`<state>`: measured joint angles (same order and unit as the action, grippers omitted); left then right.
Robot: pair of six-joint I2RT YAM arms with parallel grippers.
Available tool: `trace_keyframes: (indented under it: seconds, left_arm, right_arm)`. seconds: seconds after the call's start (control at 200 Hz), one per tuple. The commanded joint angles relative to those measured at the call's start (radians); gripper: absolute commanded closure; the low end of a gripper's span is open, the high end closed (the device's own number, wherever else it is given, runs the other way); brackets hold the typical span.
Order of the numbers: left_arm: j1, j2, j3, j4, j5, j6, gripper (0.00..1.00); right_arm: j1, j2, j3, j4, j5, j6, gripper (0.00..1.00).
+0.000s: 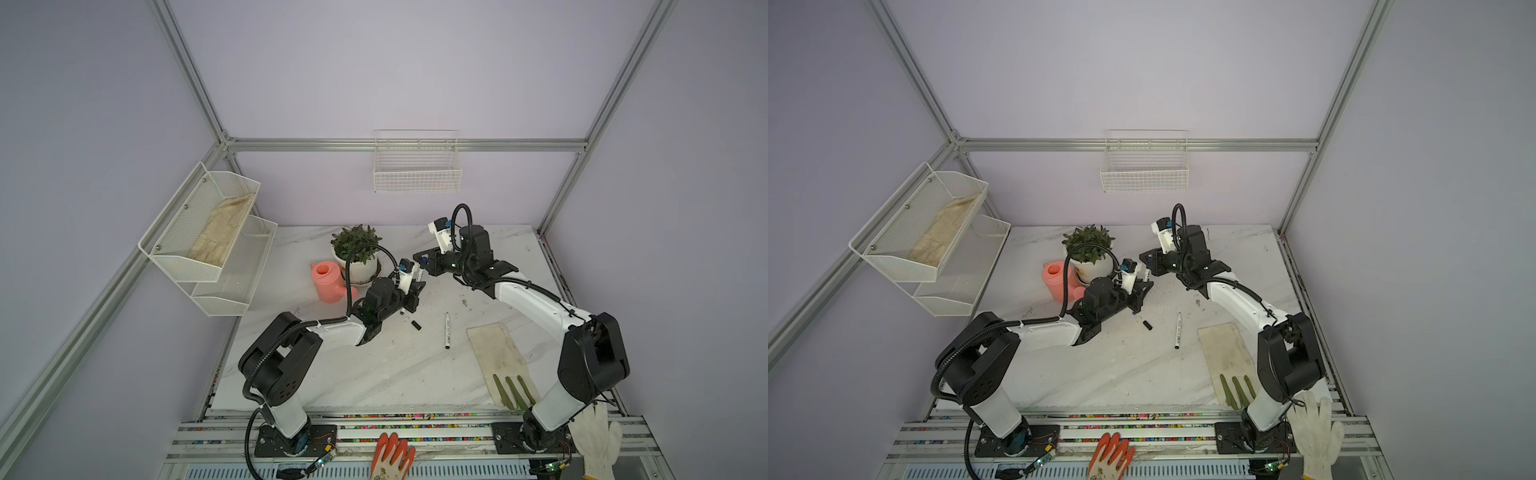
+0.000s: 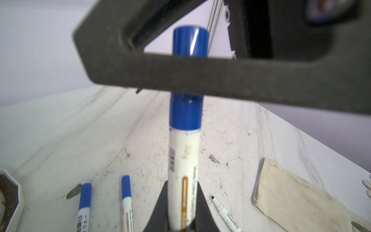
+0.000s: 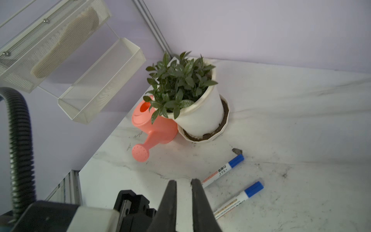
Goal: Insert pens into pen caps
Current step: Put on the pen cap to the pen.
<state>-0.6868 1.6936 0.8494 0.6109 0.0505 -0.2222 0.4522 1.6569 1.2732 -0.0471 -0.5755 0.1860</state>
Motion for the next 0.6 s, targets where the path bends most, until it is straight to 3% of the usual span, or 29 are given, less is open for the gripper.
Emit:
trace_keyframes:
  seconds: [0.0,0.085,0.38,0.48,0.595]
  left_arm:
    - [0.035,-0.117,-0.031,0.298,-0.301,-0.136,1.0]
    - [0.003,-0.098,-0.056,0.246,-0.332,-0.114,1.0]
    - [-0.012,-0.024,-0.079,0.243,-0.246,-0.129,1.0]
    - [-0.016,0.01,-0.072,0.245,-0.199,-0.139,1.0]
    - [-0.021,0.053,-0.078,0.258,-0.116,-0.146,1.0]
  right_arm:
    - [-0.04,0.052,-0.094,-0.386,-0.071,0.026,1.0]
    - [-0.045,0.049,-0.099,-0.354,-0.075,0.058,1.0]
    - [-0.048,0.066,-0.059,-0.308,-0.089,0.093,1.0]
    - [-0.049,0.052,-0.038,-0.282,-0.071,0.116,0.93]
    - [-0.055,0.034,-0.01,-0.226,-0.047,0.158,0.78]
